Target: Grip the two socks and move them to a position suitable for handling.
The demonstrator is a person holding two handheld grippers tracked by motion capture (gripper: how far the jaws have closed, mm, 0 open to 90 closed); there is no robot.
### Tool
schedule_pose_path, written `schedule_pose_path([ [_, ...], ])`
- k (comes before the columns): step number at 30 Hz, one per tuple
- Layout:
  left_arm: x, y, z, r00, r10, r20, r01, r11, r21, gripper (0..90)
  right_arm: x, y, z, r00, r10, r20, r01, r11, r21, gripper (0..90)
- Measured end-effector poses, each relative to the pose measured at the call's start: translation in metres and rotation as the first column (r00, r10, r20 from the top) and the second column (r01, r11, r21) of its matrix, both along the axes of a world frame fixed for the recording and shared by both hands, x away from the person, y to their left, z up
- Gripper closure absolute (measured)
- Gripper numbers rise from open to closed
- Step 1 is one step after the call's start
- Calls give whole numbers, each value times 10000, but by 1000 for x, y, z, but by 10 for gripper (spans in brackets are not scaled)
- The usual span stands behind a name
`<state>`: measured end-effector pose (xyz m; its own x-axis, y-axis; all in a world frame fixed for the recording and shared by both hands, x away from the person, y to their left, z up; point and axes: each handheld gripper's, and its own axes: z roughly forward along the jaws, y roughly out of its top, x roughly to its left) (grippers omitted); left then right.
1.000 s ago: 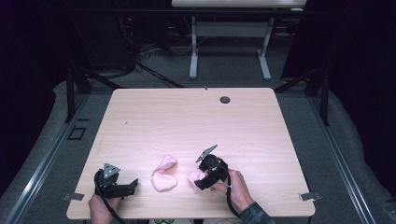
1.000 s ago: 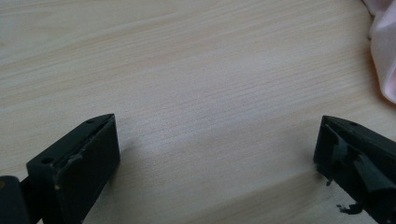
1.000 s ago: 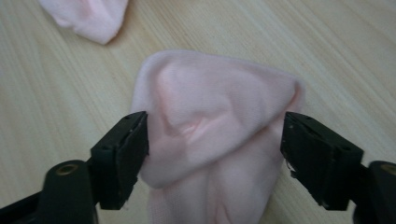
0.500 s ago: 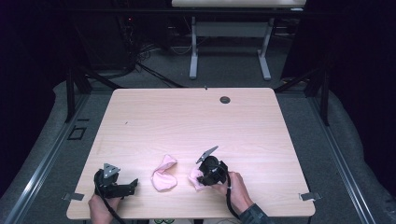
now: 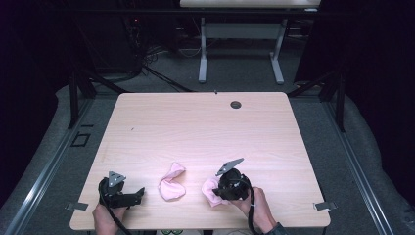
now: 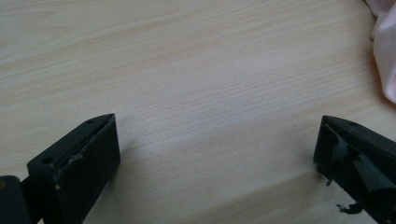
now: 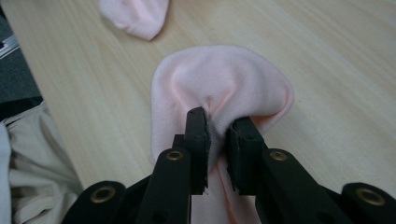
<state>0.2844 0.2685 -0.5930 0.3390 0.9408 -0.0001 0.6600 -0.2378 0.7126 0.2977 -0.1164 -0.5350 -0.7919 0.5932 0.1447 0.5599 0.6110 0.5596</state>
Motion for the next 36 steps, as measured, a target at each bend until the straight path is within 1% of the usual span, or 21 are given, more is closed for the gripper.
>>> schedule_pose_path([
  [2, 0, 0, 0, 10000, -2, -3, 2, 10000, -2, 4, -7, 2, -2, 9996, 273, -109, -275, 9994, -192, 785],
  [4, 0, 0, 0, 10000, 5, 4, -5, 10000, -3, 4, -9, 3, -4, 9995, 315, -97, -317, 9992, -225, 783],
  [5, 0, 0, 0, 10000, 1, 0, -1, 10000, 1, 3, -10, 4, -6, 9993, 322, -198, -328, 9990, -305, 778],
  [7, 0, 0, 0, 10000, -2, 1, 2, 10000, 1, 3, -9, 5, -12, 9989, 340, -336, -355, 9984, -430, 766],
  [9, 0, 0, 0, 10000, 5, 3, -5, 10000, 0, 3, -9, 6, -15, 9988, 304, -373, -320, 9985, -437, 761],
  [12, 0, 0, 0, 10000, -2, -1, 2, 10000, 2, 3, -8, 6, -18, 9987, 336, -390, -355, 9982, -493, 717],
  [13, 0, 0, 0, 10000, 4, 2, -4, 10000, 4, 3, -8, 6, -17, 9986, 385, -363, -401, 9983, -422, 615],
  [14, 0, 0, 0, 10000, 4, 2, -4, 10000, 0, 3, -8, 6, -17, 9986, 385, -363, -401, 9983, -422, 615],
  [15, 0, 0, 0, 10000, 1, -4, -1, 10000, 2, 4, -9, 6, -15, 9993, 343, -173, -349, 9988, -339, 472],
  [16, 0, 0, 0, 10000, 0, -4, 0, 10000, -1, 4, -9, 6, -15, 9993, 343, -173, -349, 9988, -339, 472],
  [17, 0, 0, 0, 10000, 9, -7, -9, 10000, 5, 4, -10, 4, -13, 9990, 437, -44, -438, 9986, -301, 427],
  [19, 0, 0, 0, 10000, 35, -14, -35, 10000, 6, 3, -13, 1, -10, 9994, 222, 257, -219, 9996, -149, 322],
  [21, 0, 0, 0, 10000, 39, -14, -39, 10000, 6, 3, -14, -5, -7, 9994, 146, 319, -142, 9998, -139, 225],
  [22, 0, 0, 0, 10000, 39, -13, -39, 10000, 6, 3, -14, -14, -4, 9991, -3, 429, 1, 10000, 41, 169],
  [24, 0, 0, 0, 10000, 38, -15, -38, 10000, 6, 3, -14, -19, -2, 9989, -118, 446, 115, 9999, 72, 143],
  [25, 0, 0, 0, 10000, 38, -15, -38, 10000, 7, 3, -14, -25, -1, 9982, -315, 517, 305, 9993, 210, 142],
  [27, 0, 0, 0, 10000, 38, -15, -38, 10000, 4, 3, -13, -37, 1, 9958, -646, 653, 623, 9974, 367, 99],
  [30, 0, 0, 0, 10000, 21, -28, -21, 10000, 34, 3, -12, -58, 2, 9885, -1278, 807, 1242, 9911, 480, 44],
  [33, 0, 0, 0, 10000, 26, -34, -26, 10000, 30, 3, -13, -78, -1, 9756, -1905, 1091, 1857, 9812, 528, 22],
  [35, 0, 0, 0, 10000, 28, -32, -28, 10000, 28, 2, -13, -93, -4, 9638, -2379, 1200, 2312, 9706, 671, 18],
  [36, 0, 0, 0, 10000, 28, -31, -28, 10000, 28, 2, -14, -109, -8, 9482, -2900, 1295, 2787, 9553, 989, 19],
])
